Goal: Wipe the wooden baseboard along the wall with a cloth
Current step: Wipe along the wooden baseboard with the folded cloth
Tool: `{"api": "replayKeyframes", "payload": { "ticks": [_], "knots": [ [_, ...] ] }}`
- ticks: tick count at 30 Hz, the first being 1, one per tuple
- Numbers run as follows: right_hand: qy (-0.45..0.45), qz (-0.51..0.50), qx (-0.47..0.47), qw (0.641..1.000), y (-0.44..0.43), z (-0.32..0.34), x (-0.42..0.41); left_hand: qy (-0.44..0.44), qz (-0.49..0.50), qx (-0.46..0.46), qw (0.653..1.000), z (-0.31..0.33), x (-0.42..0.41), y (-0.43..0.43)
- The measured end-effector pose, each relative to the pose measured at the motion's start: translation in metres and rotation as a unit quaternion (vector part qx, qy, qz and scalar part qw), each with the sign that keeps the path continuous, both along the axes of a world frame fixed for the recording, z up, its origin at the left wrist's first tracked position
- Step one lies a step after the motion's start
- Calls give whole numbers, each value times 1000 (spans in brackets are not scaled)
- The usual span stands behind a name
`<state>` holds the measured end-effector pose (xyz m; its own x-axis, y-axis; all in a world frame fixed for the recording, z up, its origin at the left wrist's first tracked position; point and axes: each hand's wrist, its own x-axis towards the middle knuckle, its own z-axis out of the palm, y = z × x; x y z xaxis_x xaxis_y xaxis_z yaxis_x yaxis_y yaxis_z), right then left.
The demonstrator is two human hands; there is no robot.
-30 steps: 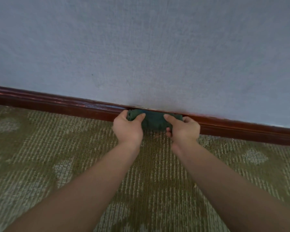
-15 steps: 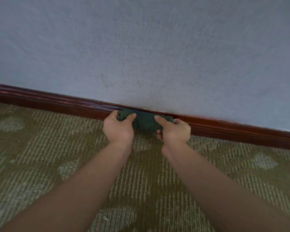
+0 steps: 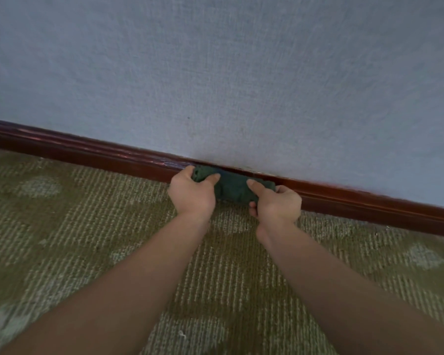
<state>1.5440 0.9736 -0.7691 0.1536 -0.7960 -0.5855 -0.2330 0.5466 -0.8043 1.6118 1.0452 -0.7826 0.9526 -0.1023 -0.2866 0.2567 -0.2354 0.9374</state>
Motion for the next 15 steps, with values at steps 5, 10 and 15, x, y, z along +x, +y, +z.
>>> {"api": "replayKeyframes", "payload": {
  "ticks": [5, 10, 15],
  "knots": [
    [-23, -6, -11, 1000, -6, 7, -7, -61, -26, -11, 998, 2, -9, -1],
    [1, 2, -10, 1000, -6, 5, -3, -37, -41, -14, 998, -1, 1, 1],
    [4, 3, 2, 1000, -1, -1, 2, -31, -47, -19, 998, -8, 5, 8]
  ]
}}
